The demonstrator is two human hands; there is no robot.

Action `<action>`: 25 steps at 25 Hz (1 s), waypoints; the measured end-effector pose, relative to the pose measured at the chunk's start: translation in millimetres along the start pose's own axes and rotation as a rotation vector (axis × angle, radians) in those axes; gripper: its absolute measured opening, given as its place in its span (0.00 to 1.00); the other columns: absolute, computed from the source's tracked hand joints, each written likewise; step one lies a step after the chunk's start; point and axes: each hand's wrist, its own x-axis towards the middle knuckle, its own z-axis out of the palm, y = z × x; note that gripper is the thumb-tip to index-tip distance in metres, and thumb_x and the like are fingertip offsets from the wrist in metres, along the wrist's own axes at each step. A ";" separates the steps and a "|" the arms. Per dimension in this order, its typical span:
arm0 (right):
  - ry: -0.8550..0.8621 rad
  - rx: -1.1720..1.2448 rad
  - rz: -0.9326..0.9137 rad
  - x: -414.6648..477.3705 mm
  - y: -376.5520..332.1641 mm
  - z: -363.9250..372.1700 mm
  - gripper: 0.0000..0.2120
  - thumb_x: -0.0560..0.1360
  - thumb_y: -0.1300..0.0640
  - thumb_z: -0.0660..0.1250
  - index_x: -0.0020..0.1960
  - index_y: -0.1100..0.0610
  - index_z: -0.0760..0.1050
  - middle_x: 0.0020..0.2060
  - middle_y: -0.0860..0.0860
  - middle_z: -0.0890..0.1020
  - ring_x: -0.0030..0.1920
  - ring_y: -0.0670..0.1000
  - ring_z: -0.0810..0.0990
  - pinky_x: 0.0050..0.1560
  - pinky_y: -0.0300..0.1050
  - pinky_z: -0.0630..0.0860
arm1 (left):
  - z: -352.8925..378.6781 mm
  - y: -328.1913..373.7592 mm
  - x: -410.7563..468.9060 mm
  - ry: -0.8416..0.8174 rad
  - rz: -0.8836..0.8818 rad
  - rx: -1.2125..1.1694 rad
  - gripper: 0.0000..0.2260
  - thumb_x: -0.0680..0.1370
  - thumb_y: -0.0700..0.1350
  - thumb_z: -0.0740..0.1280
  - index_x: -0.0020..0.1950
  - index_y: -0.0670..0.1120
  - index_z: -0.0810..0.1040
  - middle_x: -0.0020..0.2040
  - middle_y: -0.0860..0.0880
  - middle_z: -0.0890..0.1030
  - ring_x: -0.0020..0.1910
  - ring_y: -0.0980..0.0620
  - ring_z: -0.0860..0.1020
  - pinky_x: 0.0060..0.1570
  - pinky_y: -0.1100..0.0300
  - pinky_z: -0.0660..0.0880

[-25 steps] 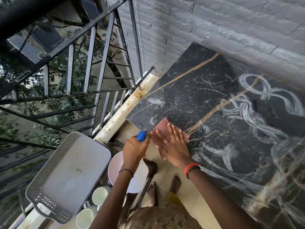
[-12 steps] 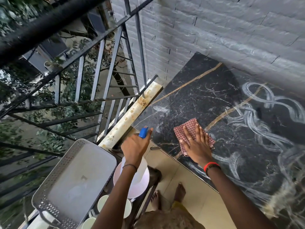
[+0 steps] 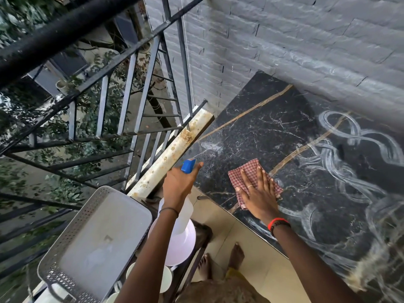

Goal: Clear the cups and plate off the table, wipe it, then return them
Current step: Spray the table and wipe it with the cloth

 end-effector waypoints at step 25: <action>-0.025 -0.084 -0.354 64.9 -118.9 -2.1 0.28 0.79 0.37 0.44 0.76 0.40 0.40 0.77 0.59 0.38 0.77 0.58 0.36 0.75 0.59 0.38 | -22.3 -13.0 53.7 0.120 -0.017 -0.132 0.17 0.76 0.64 0.64 0.37 0.53 0.76 0.24 0.48 0.79 0.20 0.58 0.75 0.25 0.64 0.70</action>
